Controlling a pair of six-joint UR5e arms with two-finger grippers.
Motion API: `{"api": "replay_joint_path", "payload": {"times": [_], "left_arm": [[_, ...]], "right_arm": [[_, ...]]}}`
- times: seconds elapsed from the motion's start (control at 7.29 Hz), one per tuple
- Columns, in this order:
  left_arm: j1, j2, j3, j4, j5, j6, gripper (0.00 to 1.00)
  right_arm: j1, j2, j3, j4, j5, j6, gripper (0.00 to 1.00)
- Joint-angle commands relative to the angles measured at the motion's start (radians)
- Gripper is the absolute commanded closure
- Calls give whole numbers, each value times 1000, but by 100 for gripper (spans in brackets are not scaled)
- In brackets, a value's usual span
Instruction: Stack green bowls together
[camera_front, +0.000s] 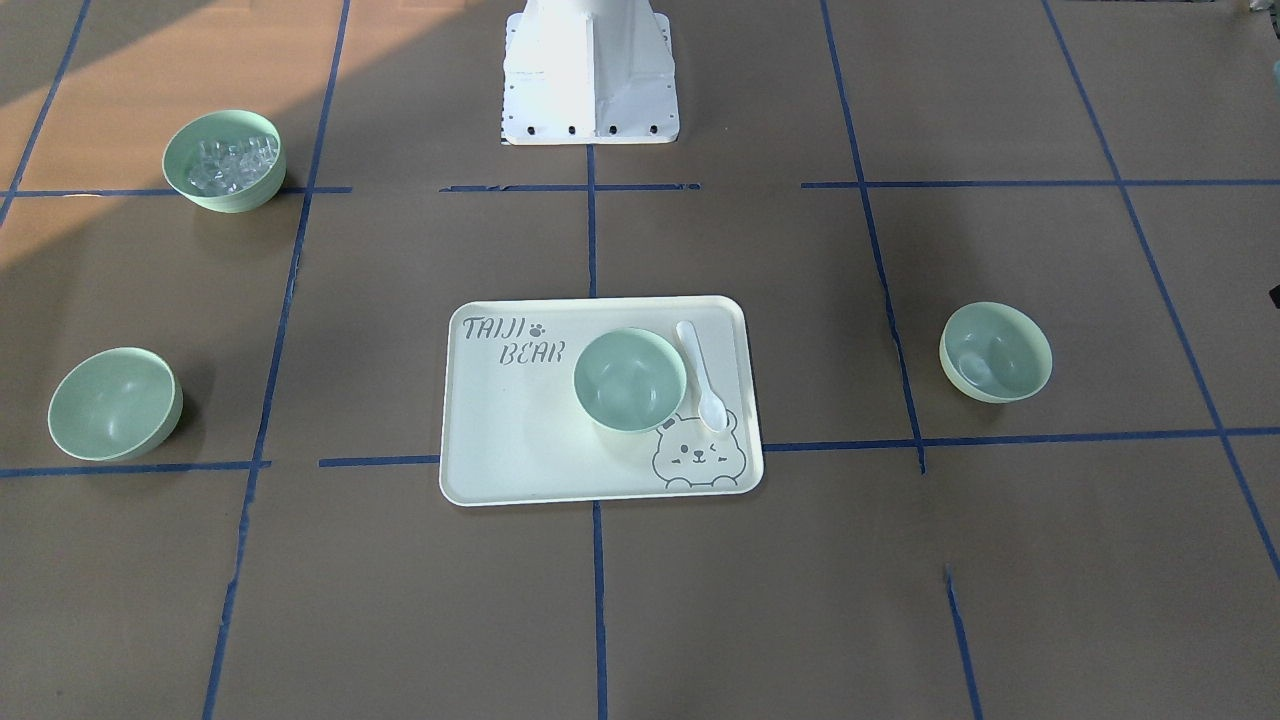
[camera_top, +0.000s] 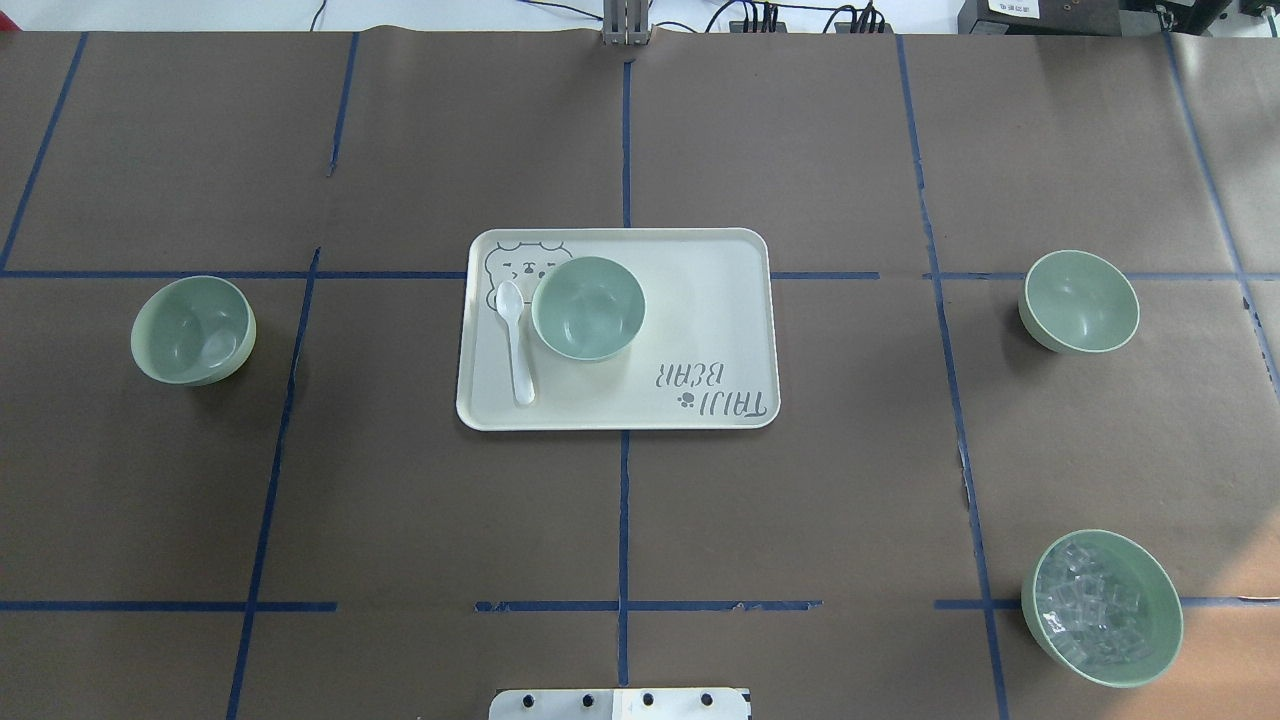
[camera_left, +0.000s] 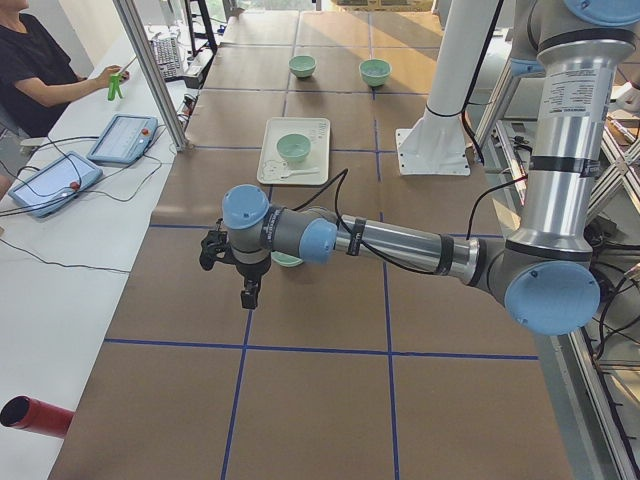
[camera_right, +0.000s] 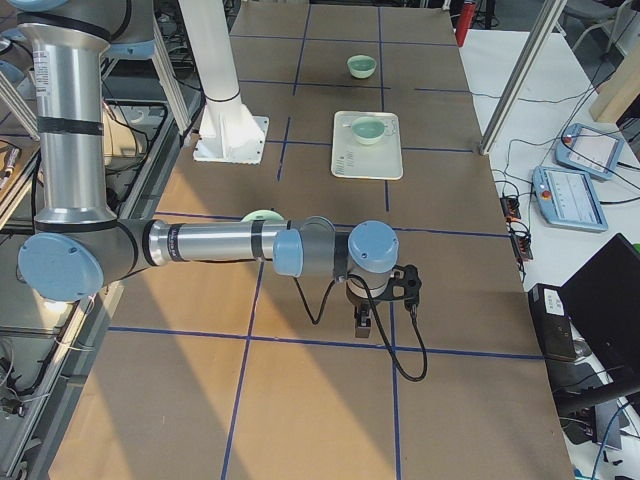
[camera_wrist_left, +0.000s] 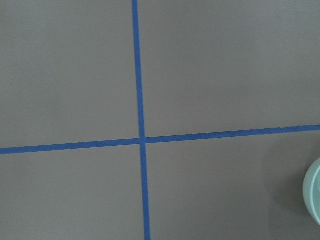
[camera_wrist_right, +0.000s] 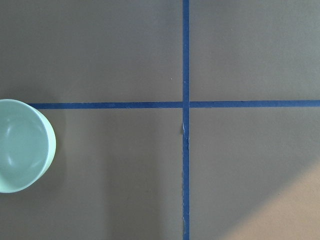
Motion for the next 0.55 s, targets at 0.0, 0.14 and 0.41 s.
{"api": "replay_joint_path", "payload": {"times": [0.0,0.14,0.41], "left_arm": [[127,3,3,-150,4,-217,0],[174,3,5,-199,7,-300,0],[292,3,11,-316,120,-490,0]], "right_arm": [[-5,28,3,-4,6,0,0],[-5,34,4,0,1,1,0],[-7,48,-2,0,3,3,0]]}}
